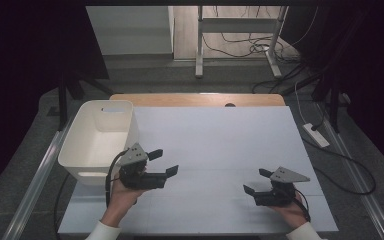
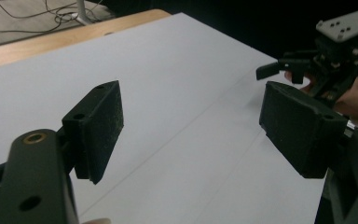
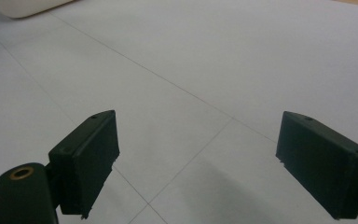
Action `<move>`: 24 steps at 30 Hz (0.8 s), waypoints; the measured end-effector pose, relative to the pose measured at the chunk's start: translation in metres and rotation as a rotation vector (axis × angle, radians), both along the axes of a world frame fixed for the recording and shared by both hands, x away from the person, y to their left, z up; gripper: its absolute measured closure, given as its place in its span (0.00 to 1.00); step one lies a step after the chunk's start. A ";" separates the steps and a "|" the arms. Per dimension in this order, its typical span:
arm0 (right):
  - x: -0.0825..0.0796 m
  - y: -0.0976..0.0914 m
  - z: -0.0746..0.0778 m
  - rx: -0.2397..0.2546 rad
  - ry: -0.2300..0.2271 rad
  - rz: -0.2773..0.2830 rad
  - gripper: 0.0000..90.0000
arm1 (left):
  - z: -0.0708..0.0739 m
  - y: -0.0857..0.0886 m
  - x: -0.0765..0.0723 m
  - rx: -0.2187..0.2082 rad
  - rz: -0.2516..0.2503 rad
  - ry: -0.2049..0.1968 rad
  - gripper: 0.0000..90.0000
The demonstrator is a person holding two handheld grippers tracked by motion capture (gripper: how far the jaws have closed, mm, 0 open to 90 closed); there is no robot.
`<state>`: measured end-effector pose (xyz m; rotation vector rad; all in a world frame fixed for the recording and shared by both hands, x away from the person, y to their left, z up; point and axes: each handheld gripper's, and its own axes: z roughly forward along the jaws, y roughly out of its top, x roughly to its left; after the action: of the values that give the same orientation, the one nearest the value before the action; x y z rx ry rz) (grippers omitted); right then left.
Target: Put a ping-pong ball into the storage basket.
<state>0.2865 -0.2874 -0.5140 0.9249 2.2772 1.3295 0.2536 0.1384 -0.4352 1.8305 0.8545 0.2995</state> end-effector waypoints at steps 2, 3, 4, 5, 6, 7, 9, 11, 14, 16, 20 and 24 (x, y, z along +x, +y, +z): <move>0.000 0.000 0.000 -0.001 0.000 0.000 0.14 | -0.009 -0.001 -0.002 0.004 -0.005 0.009 0.24; 0.000 0.000 0.000 -0.001 0.000 0.000 0.14 | -0.013 -0.001 -0.002 0.008 -0.003 0.013 0.24; 0.000 0.000 0.000 -0.002 0.000 0.001 0.14 | -0.016 0.000 -0.002 0.010 -0.001 0.017 0.24; 0.000 0.000 0.000 -0.002 0.000 0.001 0.14 | -0.020 0.001 -0.003 0.012 0.004 0.019 0.24; 0.000 0.000 0.000 -0.002 -0.002 0.002 0.14 | -0.025 0.003 -0.003 0.019 0.010 0.022 0.24; 0.000 0.000 0.000 -0.001 -0.003 0.002 0.14 | -0.028 0.004 -0.003 0.021 0.015 0.026 0.24; 0.000 0.000 0.000 -0.002 -0.002 0.001 0.14 | -0.032 0.007 -0.003 0.024 0.019 0.032 0.24; 0.000 0.000 0.000 -0.004 -0.002 0.000 0.14 | -0.037 0.010 -0.003 0.038 0.021 0.035 0.24; -0.001 0.000 0.000 -0.008 -0.004 -0.004 0.14 | -0.045 0.018 -0.004 0.040 0.027 0.040 0.24; -0.001 0.000 0.000 -0.009 -0.004 -0.005 0.14 | -0.049 0.024 -0.005 0.031 0.035 0.043 0.24; -0.001 0.000 0.000 -0.011 -0.007 -0.001 0.14 | -0.059 0.032 -0.008 0.033 0.038 0.044 0.25; -0.003 0.000 0.001 -0.011 -0.016 0.005 0.14 | -0.071 0.041 -0.010 0.041 0.048 0.054 0.25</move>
<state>0.2837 -0.2873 -0.5131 0.9028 2.2737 1.3205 0.2436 0.1796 -0.5062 1.8654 0.9370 0.3010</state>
